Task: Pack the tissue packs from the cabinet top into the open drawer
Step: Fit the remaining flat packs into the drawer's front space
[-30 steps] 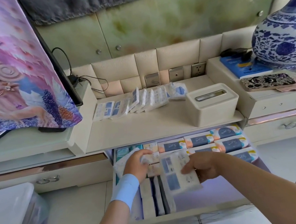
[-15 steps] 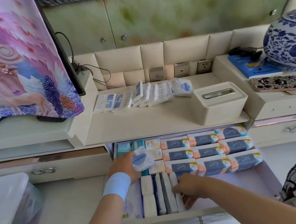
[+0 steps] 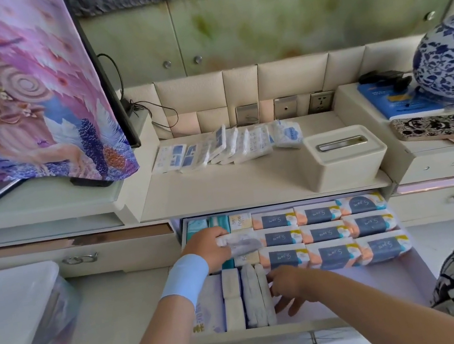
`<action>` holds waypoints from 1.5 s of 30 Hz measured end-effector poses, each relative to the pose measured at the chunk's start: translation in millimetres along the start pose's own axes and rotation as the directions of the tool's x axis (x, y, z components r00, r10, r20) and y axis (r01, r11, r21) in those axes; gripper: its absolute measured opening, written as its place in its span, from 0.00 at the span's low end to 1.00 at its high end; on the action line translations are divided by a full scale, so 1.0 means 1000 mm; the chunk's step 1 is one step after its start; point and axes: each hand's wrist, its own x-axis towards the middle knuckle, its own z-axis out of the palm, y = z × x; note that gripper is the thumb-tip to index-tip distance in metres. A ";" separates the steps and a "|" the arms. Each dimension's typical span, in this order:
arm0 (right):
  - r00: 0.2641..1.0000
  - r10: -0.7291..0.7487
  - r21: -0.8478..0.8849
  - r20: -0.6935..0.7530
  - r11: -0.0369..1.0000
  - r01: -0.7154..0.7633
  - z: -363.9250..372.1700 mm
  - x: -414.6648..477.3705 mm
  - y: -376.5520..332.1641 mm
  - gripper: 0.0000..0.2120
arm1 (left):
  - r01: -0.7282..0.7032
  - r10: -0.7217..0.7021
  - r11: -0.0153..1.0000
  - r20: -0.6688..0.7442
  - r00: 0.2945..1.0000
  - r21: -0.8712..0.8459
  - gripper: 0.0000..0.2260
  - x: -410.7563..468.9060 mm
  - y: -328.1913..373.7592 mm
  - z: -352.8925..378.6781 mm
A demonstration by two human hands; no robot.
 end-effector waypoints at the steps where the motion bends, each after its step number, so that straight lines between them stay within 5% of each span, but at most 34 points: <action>1: 1.000 -0.011 -0.037 -0.022 0.999 0.010 -0.003 -0.001 0.000 0.18 | -0.015 0.015 1.000 0.006 1.000 -0.008 0.06 -0.002 0.005 -0.001; 9: 0.911 -0.136 -0.029 -0.389 0.990 0.135 -0.058 -0.030 -0.011 0.14 | -0.114 0.114 0.993 0.077 0.990 -0.002 0.09 -0.007 0.040 0.004; 12: 0.908 -0.290 0.118 -0.303 0.934 0.337 -0.071 -0.050 -0.017 0.24 | -0.151 0.168 0.980 0.129 0.977 -0.132 0.09 -0.009 0.052 0.008; 15: 0.912 -0.374 -0.173 -0.167 0.922 0.346 -0.070 -0.064 -0.013 0.16 | -0.173 0.208 0.949 0.111 0.972 -0.263 0.08 -0.010 0.061 0.018; 18: 0.904 -0.338 -0.366 -0.262 0.901 0.231 -0.068 -0.060 -0.004 0.08 | -0.134 0.161 0.956 0.089 0.983 -0.261 0.07 -0.011 0.063 0.035; 22: 0.931 -0.193 -0.508 -0.309 0.862 0.010 -0.067 -0.052 0.016 0.12 | -0.104 0.115 0.991 0.123 0.986 -0.089 0.18 -0.017 0.055 0.061; 26: 0.942 -0.098 -0.550 -0.320 0.829 -0.100 -0.054 -0.042 0.032 0.19 | -0.331 0.245 0.861 0.255 0.935 0.386 0.30 -0.023 0.040 0.082; 34: 0.971 0.007 -0.411 -0.239 0.905 -0.108 -0.017 -0.013 0.027 0.12 | -0.307 0.173 0.864 0.338 0.925 0.398 0.40 -0.029 0.019 0.083; 39: 0.998 0.062 0.048 -0.004 0.997 -0.062 0.002 -0.002 0.017 0.17 | -0.284 0.151 0.853 0.315 0.937 0.437 0.36 -0.035 0.010 0.082; 45: 0.971 0.142 -0.032 -0.193 0.988 -0.151 -0.001 0.007 0.008 0.11 | -0.256 0.205 0.871 0.163 0.965 0.419 0.27 -0.040 0.004 0.086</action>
